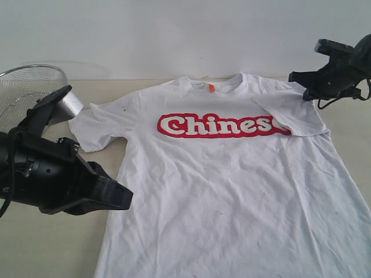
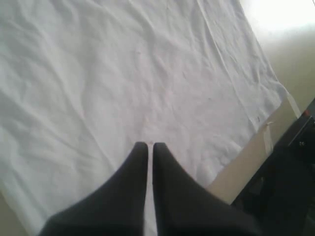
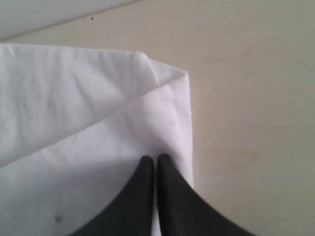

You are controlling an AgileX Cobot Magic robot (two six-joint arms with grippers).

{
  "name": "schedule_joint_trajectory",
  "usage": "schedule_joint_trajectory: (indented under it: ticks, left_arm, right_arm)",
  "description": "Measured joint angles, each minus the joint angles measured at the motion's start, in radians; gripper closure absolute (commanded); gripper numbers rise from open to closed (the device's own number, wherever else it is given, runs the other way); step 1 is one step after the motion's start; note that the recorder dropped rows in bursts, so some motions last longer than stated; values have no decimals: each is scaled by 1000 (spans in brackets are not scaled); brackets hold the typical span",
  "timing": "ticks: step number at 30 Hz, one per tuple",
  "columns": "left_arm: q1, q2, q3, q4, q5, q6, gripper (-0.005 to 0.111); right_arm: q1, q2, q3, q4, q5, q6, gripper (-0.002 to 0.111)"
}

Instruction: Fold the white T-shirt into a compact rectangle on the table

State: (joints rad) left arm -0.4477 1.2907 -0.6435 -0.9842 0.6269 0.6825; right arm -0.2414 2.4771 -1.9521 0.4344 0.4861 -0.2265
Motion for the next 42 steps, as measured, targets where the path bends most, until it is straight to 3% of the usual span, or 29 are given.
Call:
schedule_joint_trajectory:
  ticks: [7, 13, 19, 22, 27, 32, 42]
  left_arm:
    - [0, -1, 0, -5, -39, 0, 102]
    - [0, -51, 0, -31, -130, 0, 102]
    - [2, -101, 0, -70, -238, 0, 102]
    - [33, -104, -4, -80, -268, -19, 102]
    - [110, -104, -4, -80, -230, -54, 102]
    - [166, -104, 19, -80, -173, -103, 102]
    - [184, -105, 156, -80, -280, -186, 102]
  right_arm:
    - [-43, -139, 0, 8, 27, 37, 108]
    - [-87, -263, 33, 14, 155, 60, 108]
    - [-78, -480, 277, 81, 165, 33, 108]
    - [-57, -604, 430, 111, 163, 23, 108]
    - [26, -819, 727, 222, 132, -59, 108]
    - [176, -1028, 993, 346, 56, -141, 108]
    - [427, -1338, 1315, 367, 20, -154, 108]
